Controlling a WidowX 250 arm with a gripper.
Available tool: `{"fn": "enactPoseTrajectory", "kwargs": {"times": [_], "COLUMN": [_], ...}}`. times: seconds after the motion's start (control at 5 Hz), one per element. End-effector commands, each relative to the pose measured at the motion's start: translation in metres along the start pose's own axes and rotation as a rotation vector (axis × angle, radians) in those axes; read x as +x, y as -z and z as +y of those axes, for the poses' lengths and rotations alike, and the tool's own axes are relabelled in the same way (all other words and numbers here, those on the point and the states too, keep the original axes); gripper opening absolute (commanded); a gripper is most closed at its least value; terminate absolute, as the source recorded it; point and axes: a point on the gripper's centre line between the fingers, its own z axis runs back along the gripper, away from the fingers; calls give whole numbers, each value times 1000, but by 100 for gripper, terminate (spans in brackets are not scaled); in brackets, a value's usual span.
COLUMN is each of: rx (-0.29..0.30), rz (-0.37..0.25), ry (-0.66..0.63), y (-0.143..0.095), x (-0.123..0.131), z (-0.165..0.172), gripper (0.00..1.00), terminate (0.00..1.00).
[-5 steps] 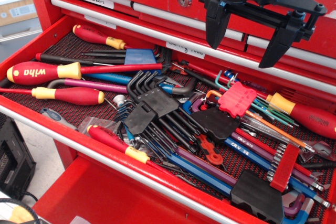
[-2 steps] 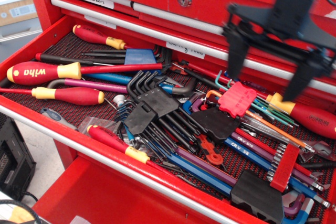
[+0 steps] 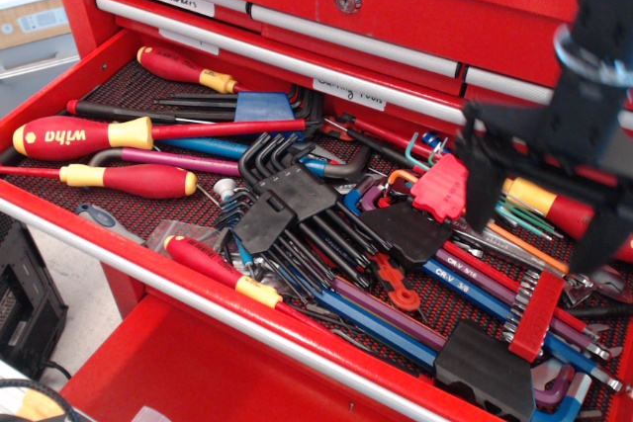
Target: Pick up bit holder
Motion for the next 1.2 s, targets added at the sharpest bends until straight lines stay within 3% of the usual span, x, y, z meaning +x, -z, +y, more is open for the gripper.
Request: {"fn": "enactPoseTrajectory", "kwargs": {"times": [0.0, 0.2, 1.0], "rx": [-18, -2, -2], "rz": [-59, -16, -134], "ry": [27, 47, 30], "y": [28, 46, 104], "x": [17, 27, 33], "z": [-21, -27, -22], "gripper": [100, 100, 100], "terminate": [0, 0, 0]}}
